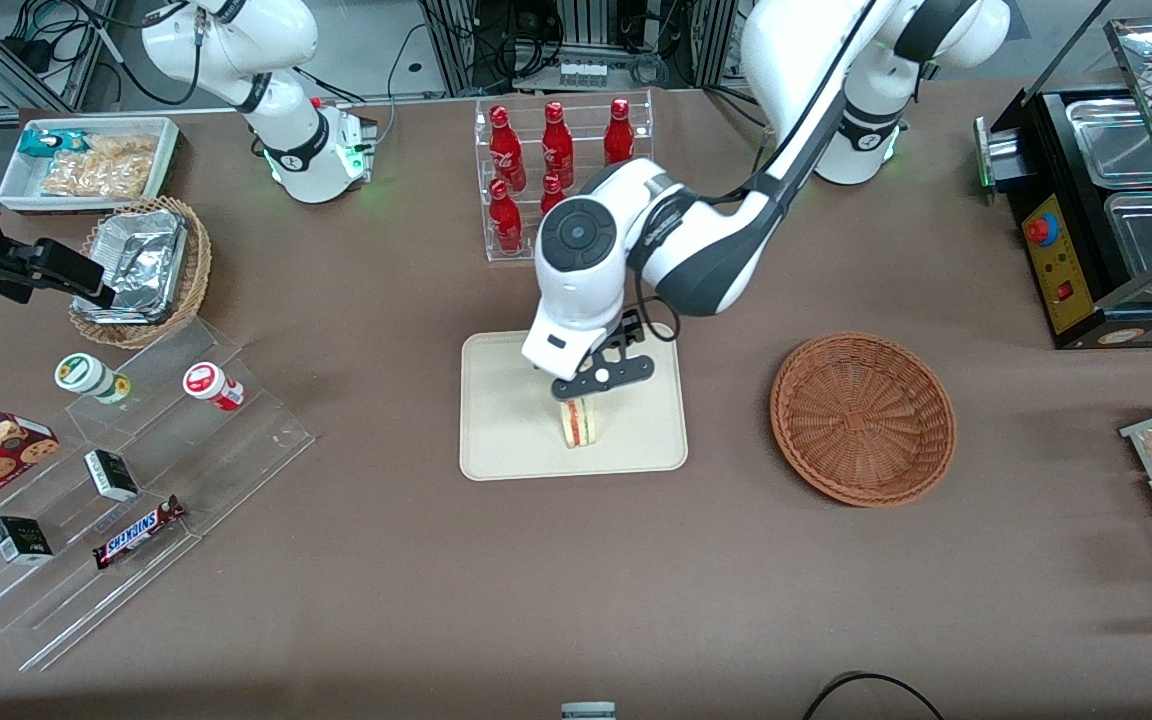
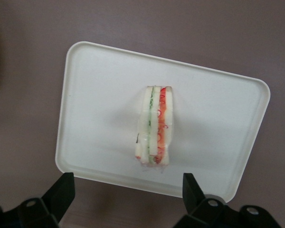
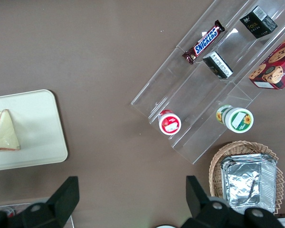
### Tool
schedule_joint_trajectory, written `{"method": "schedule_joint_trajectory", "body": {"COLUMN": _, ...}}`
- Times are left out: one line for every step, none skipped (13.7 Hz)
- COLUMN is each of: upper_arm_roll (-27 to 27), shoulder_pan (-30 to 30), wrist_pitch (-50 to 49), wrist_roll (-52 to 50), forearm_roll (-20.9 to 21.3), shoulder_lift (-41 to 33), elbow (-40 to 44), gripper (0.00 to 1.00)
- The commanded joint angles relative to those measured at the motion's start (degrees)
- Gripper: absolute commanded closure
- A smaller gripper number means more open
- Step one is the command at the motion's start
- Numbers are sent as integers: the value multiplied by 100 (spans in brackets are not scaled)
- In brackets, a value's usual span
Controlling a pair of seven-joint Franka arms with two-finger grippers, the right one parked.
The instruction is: Place sandwich from basket to tray
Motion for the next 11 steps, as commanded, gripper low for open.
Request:
{"method": "schedule_joint_trajectory", "body": {"upper_arm_roll": 339, "shoulder_pan": 8, "wrist_pitch": -562, "wrist_roll": 155, "forearm_roll": 12, "shoulder_lift": -388, "elbow": -376, "gripper": 0}}
{"method": "schedule_joint_trajectory", "body": {"upper_arm_roll": 393, "shoulder_pan": 43, "wrist_pitch": -723, "wrist_roll": 173, "forearm_roll": -6, "shoulder_lift": -441, "elbow": -376, "gripper": 0}}
{"method": "schedule_joint_trajectory", "body": {"upper_arm_roll": 402, "shoulder_pan": 331, "wrist_pitch": -768, "wrist_roll": 190, "forearm_roll": -6, "shoulder_lift": -476, "elbow": -385, "gripper": 0}}
{"method": "schedule_joint_trajectory", "body": {"upper_arm_roll": 393, "shoulder_pan": 499, "wrist_pitch": -786, "wrist_roll": 382, "forearm_roll": -6, "shoulder_lift": -572, "elbow": -411, "gripper": 0}}
{"method": "schedule_joint_trajectory", "body": {"upper_arm_roll": 393, "shoulder_pan": 631, "wrist_pitch": -855, "wrist_roll": 767, "forearm_roll": -23, "shoulder_lift": -643, "elbow": -489, "gripper": 0}}
{"method": "schedule_joint_trajectory", "body": {"upper_arm_roll": 393, "shoulder_pan": 780, "wrist_pitch": -987, "wrist_roll": 1058, "forearm_roll": -58, "shoulder_lift": -757, "elbow": -560, "gripper": 0}}
{"method": "schedule_joint_trajectory", "body": {"upper_arm_roll": 393, "shoulder_pan": 938, "wrist_pitch": -1084, "wrist_roll": 1287, "forearm_roll": -102, "shoulder_lift": -862, "elbow": -630, "gripper": 0}}
{"method": "schedule_joint_trajectory", "body": {"upper_arm_roll": 393, "shoulder_pan": 1114, "wrist_pitch": -1146, "wrist_roll": 1559, "forearm_roll": -111, "shoulder_lift": -976, "elbow": -709, "gripper": 0}}
{"method": "schedule_joint_trajectory", "body": {"upper_arm_roll": 393, "shoulder_pan": 1272, "wrist_pitch": -1164, "wrist_roll": 1805, "forearm_roll": -120, "shoulder_lift": -1091, "elbow": -823, "gripper": 0}}
{"method": "schedule_joint_trajectory", "body": {"upper_arm_roll": 393, "shoulder_pan": 1370, "wrist_pitch": -1199, "wrist_roll": 1964, "forearm_roll": -111, "shoulder_lift": -1196, "elbow": -911, "gripper": 0}}
{"method": "schedule_joint_trajectory", "body": {"upper_arm_roll": 393, "shoulder_pan": 1510, "wrist_pitch": -1216, "wrist_roll": 2123, "forearm_roll": -111, "shoulder_lift": -1276, "elbow": -990, "gripper": 0}}
